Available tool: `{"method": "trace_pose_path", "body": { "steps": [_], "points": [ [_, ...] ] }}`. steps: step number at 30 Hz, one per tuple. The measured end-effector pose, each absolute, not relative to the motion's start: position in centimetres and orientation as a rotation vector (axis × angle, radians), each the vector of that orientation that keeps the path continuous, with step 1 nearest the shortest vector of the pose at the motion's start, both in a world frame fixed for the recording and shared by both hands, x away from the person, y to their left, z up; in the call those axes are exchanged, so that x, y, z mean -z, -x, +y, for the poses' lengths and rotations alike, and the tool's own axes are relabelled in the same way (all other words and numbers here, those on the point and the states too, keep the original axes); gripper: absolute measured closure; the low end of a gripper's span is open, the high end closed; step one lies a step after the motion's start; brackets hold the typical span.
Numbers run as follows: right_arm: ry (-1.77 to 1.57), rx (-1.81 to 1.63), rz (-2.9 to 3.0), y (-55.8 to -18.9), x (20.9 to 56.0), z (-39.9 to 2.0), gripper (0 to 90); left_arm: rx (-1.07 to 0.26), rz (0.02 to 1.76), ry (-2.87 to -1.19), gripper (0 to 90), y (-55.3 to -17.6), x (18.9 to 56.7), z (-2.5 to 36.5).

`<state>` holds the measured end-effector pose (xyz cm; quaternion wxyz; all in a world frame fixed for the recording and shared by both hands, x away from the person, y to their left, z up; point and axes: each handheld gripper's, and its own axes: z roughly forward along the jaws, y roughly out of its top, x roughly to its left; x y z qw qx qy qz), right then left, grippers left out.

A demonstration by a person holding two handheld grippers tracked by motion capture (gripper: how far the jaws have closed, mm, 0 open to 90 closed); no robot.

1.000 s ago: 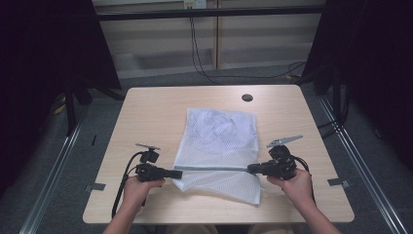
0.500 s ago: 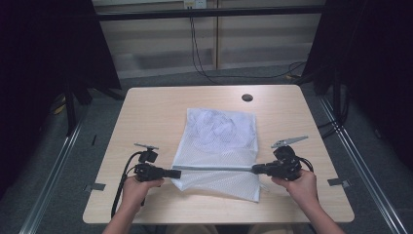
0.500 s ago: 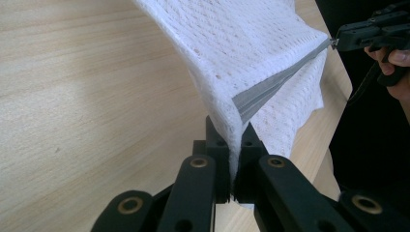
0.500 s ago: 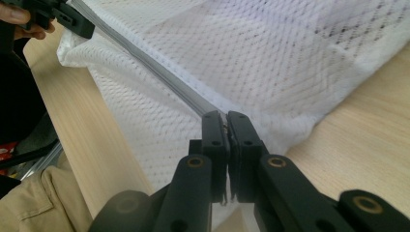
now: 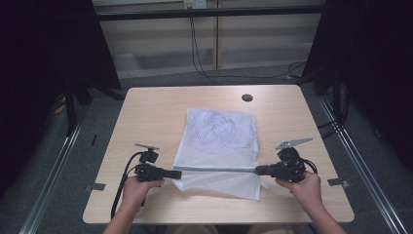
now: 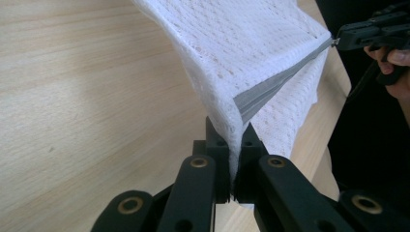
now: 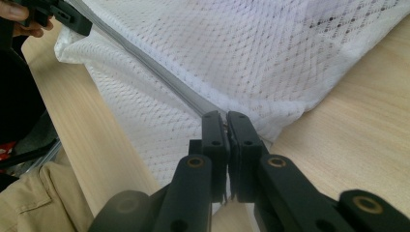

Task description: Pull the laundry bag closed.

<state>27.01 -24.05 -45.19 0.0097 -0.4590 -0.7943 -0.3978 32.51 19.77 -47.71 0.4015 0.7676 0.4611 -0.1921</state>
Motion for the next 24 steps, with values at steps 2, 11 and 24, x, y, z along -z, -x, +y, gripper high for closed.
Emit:
{"method": "trace_pose_path", "body": {
  "steps": [2, 11, 24],
  "points": [
    [1.444, 1.250, -2.465, -26.9, 45.2, -24.3, 87.2, 0.484, 1.167, -1.941, 88.6, -32.5, 47.7, 19.9],
    [1.458, 1.254, -2.451, -26.9, 45.5, -24.9, 87.3, 0.489, 1.165, -1.944, 88.6, -32.4, 47.8, 19.7],
    [1.455, 1.268, -2.464, -26.6, 45.6, -25.2, 83.0, 0.306, 1.065, -1.921, 45.7, -31.4, 47.1, 20.5]
  ]
}}
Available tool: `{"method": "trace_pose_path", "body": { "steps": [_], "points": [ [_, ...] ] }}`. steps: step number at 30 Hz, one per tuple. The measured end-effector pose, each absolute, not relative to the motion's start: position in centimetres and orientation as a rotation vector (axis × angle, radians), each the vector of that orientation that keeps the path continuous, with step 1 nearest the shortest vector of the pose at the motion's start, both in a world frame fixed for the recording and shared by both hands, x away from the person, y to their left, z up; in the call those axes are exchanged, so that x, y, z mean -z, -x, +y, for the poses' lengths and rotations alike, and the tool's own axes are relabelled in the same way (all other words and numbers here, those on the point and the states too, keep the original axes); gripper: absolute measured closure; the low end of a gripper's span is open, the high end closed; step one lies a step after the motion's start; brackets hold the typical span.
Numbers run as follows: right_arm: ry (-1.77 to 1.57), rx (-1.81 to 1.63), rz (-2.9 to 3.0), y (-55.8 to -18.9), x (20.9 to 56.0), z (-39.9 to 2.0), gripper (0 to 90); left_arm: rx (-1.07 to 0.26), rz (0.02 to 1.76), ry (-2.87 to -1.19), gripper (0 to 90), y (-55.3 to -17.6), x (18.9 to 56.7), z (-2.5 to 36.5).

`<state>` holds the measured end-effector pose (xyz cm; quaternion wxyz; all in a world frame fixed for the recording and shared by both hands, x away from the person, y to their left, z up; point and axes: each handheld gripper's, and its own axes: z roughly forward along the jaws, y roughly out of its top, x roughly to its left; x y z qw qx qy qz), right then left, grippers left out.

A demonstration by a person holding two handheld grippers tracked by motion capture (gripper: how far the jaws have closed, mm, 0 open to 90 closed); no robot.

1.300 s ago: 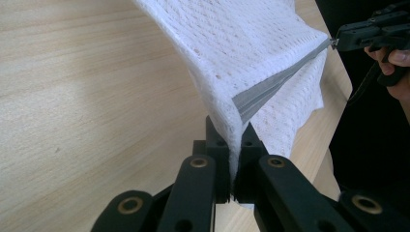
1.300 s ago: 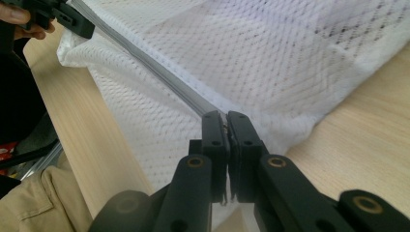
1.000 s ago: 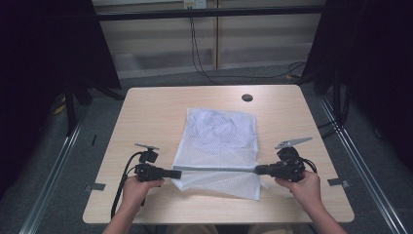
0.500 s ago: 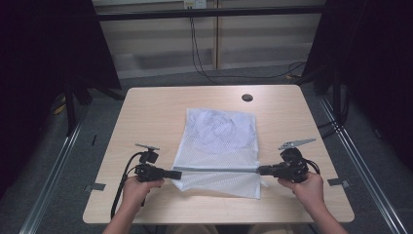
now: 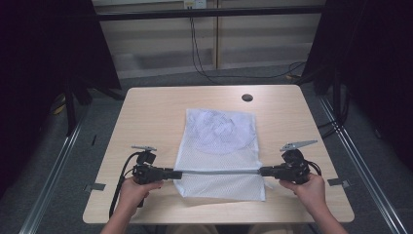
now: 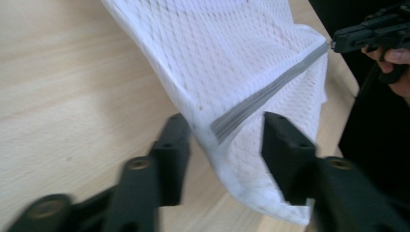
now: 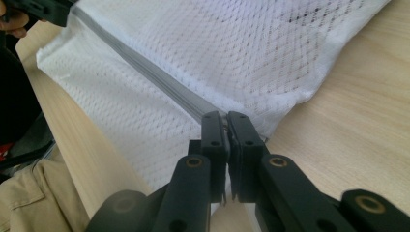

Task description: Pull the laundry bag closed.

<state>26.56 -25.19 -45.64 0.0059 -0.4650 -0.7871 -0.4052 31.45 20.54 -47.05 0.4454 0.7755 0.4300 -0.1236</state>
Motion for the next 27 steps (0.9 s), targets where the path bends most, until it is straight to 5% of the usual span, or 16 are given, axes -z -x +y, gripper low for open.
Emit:
{"method": "trace_pose_path", "body": {
  "steps": [3, 7, 11, 27],
  "points": [
    [1.472, 1.329, -2.466, -26.6, 45.5, -25.4, 58.5, 0.139, 0.984, -1.914, 26.6, -31.0, 46.8, 21.1],
    [1.499, 1.384, -2.471, -26.8, 45.5, -25.9, 36.8, 0.043, 0.976, -1.916, 15.7, -31.0, 46.6, 21.6],
    [1.564, 1.369, -2.488, -27.1, 45.8, -26.5, 24.4, -0.027, 0.976, -1.963, 11.6, -31.3, 46.9, 21.7],
    [1.771, 1.237, -2.507, -28.0, 47.7, -29.3, 18.4, -0.215, 1.037, -2.053, 8.6, -32.2, 47.9, 23.1]
  ]
}}
